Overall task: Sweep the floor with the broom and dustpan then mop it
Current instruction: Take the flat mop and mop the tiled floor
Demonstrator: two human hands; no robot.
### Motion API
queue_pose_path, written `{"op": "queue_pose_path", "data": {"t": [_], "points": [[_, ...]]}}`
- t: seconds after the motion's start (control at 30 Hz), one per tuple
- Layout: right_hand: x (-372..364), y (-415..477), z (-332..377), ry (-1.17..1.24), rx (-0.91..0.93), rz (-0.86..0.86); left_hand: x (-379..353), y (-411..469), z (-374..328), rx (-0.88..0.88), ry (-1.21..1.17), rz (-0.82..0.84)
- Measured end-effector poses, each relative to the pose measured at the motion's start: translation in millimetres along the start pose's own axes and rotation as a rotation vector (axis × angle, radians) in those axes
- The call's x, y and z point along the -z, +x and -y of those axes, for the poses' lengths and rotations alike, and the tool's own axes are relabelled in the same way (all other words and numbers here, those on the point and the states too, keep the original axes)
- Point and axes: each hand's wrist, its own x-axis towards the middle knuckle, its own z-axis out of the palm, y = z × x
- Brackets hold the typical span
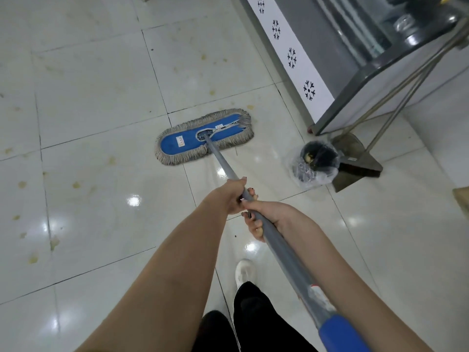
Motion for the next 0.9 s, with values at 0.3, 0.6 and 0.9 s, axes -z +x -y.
{"op": "queue_pose_path", "data": {"t": [0.3, 0.6, 0.9], "points": [[13.1, 10.8, 120.1, -0.076, -0.036, 0.040, -33.9, 41.1, -101.2, 0.009, -0.010, -0.019], [-1.0, 32.0, 232.5, -0.066, -0.029, 0.046, -37.9, 81.3, -205.6, -0.013, -0.115, 0.002], [-19.5, 56.8, 334.7, -0.086, -0.040, 0.034, -38.2, 112.1, -305.5, -0.016, -0.150, -0.026]]}}
